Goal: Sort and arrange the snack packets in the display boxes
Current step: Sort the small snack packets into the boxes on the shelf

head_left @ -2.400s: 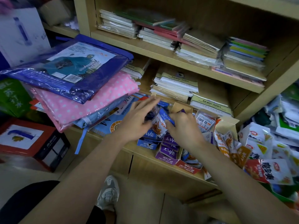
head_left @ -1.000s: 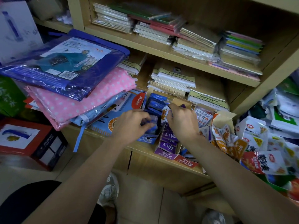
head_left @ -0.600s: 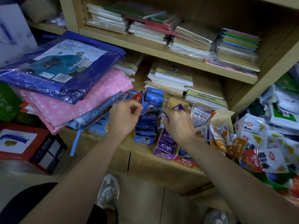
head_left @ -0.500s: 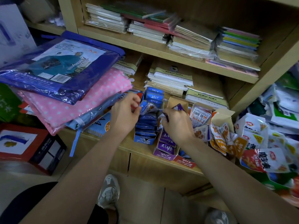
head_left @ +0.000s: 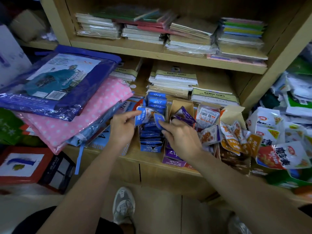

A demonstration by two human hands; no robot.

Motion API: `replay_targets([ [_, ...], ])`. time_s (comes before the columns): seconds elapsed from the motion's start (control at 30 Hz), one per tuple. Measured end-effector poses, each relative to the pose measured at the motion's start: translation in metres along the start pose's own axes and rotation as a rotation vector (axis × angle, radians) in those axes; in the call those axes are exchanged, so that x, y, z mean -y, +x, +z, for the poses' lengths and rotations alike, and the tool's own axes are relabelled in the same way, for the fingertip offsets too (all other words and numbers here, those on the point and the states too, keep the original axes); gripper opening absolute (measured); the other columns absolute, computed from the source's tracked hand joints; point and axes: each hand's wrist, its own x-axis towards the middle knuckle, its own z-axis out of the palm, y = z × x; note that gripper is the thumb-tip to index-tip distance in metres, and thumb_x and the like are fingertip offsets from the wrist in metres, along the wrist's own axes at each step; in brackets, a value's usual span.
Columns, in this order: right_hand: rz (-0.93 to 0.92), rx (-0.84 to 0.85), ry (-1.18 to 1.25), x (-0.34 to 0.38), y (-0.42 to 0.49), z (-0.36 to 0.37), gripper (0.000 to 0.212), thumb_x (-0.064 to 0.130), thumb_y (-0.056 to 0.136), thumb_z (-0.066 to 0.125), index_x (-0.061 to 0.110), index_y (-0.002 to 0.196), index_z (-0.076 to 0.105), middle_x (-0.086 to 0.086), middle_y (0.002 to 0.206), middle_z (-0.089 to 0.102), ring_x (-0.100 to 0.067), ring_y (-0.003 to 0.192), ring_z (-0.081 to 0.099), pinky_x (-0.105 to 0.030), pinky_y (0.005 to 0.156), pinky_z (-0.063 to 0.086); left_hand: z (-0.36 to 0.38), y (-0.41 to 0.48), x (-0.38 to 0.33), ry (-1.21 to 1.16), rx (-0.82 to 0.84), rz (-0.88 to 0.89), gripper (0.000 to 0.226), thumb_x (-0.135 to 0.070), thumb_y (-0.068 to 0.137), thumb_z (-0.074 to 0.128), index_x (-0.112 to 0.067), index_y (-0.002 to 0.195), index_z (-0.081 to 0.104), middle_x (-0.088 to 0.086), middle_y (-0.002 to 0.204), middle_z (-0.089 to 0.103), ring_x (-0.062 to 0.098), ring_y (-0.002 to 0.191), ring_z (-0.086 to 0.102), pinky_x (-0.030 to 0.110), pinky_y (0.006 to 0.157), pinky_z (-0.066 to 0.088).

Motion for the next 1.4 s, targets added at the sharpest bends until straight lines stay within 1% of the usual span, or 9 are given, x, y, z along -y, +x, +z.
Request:
replay_targets([
  [0.13, 0.017, 0.254, -0.006, 0.003, -0.007, 0.005, 0.056, 0.024, 0.106, 0.044, 0.026, 0.158, 0.025, -0.010, 0.121, 0.049, -0.029, 0.117, 0.041, -0.045, 0.087, 0.049, 0.000, -0.004, -0.017, -0.136, 0.017, -0.109, 0.024, -0.014, 0.097, 0.059, -0.024, 0.101, 0.081, -0.006, 0.099, 0.074, 0.009, 0.093, 0.067, 0.033, 0.092, 0.051],
  [0.27, -0.005, 0.324, 0.120, 0.003, -0.036, -0.010, 0.074, 0.026, 0.105, 0.047, 0.030, 0.161, -0.001, 0.003, 0.112, 0.036, -0.018, 0.105, 0.034, -0.033, 0.090, 0.040, 0.008, -0.023, -0.036, 0.155, 0.078, 0.115, 0.013, -0.023, 0.094, 0.067, -0.026, 0.097, 0.079, -0.016, 0.098, 0.072, 0.001, 0.098, 0.066, 0.022, 0.089, 0.050],
  [0.47, -0.002, -0.088, 0.042, -0.030, -0.092, -0.056, 0.034, 0.013, 0.089, 0.070, 0.013, 0.123, 0.068, 0.000, 0.107, 0.062, -0.017, 0.102, 0.054, -0.033, 0.085, 0.052, 0.021, -0.043, -0.040, 0.494, 0.020, 0.339, 0.015, -0.027, 0.082, 0.081, -0.020, 0.074, 0.071, -0.007, 0.095, 0.069, 0.016, 0.091, 0.068, 0.033, 0.069, 0.052],
  [0.53, 0.134, -0.207, -0.058, -0.059, -0.096, -0.067, 0.037, 0.017, 0.084, 0.077, 0.012, 0.120, 0.070, -0.004, 0.107, 0.064, -0.025, 0.103, 0.056, -0.042, 0.088, 0.052, 0.023, -0.049, -0.045, 0.511, -0.072, 0.370, 0.024, -0.018, 0.075, 0.084, -0.022, 0.074, 0.060, -0.008, 0.090, 0.062, 0.019, 0.090, 0.064, 0.031, 0.065, 0.045],
  [0.67, 0.301, -0.030, -0.082, -0.094, -0.097, -0.066, 0.067, 0.036, 0.083, 0.080, 0.023, 0.143, 0.054, -0.008, 0.125, 0.057, -0.036, 0.119, 0.043, -0.054, 0.098, 0.041, 0.039, -0.063, -0.057, 0.501, -0.064, 0.572, 0.022, -0.009, 0.074, 0.079, -0.018, 0.085, 0.062, -0.004, 0.091, 0.063, 0.022, 0.089, 0.059, 0.035, 0.071, 0.046],
  [0.9, 0.287, -0.104, 0.014, -0.101, -0.091, -0.056, 0.032, 0.016, 0.084, 0.078, 0.023, 0.115, 0.070, 0.003, 0.112, 0.062, -0.027, 0.112, 0.046, -0.048, 0.089, 0.040, 0.101, -0.085, -0.063, 0.743, 0.396, 0.588, 0.061, -0.066, 0.081, 0.065, -0.031, 0.131, 0.062, -0.009, 0.114, 0.061, 0.013, 0.109, 0.053, 0.033, 0.092, 0.048],
  [1.17, 0.251, -0.320, 0.164, -0.101, -0.086, -0.064, 0.013, 0.006, 0.084, 0.077, 0.013, 0.095, 0.075, -0.002, 0.091, 0.068, -0.017, 0.086, 0.060, -0.028, 0.078, 0.047, 0.113, -0.084, -0.067, 0.678, 0.264, 0.397, 0.021, -0.025, 0.082, 0.079, -0.023, 0.102, 0.076, -0.008, 0.076, 0.075, 0.012, 0.073, 0.072, 0.032, 0.073, 0.059],
  [1.3, 0.224, -0.251, 0.193, -0.104, -0.089, -0.063, 0.025, -0.005, 0.082, 0.072, 0.010, 0.102, 0.076, -0.003, 0.098, 0.066, -0.020, 0.092, 0.062, -0.034, 0.079, 0.055, 0.110, -0.084, -0.073, 0.554, 0.134, 0.334, 0.007, -0.020, 0.081, 0.081, -0.020, 0.089, 0.078, -0.013, 0.072, 0.074, -0.002, 0.059, 0.062, 0.016, 0.062, 0.048],
  [1.4, 0.198, -0.140, 0.237, -0.105, -0.093, -0.062, 0.029, 0.001, 0.087, 0.069, 0.012, 0.113, 0.075, 0.002, 0.101, 0.057, -0.015, 0.093, 0.059, -0.032, 0.080, 0.056, 0.101, -0.078, -0.074, 0.388, 0.076, 0.295, 0.011, -0.019, 0.083, 0.080, -0.023, 0.093, 0.077, -0.015, 0.077, 0.073, -0.001, 0.065, 0.067, 0.027, 0.062, 0.056],
])
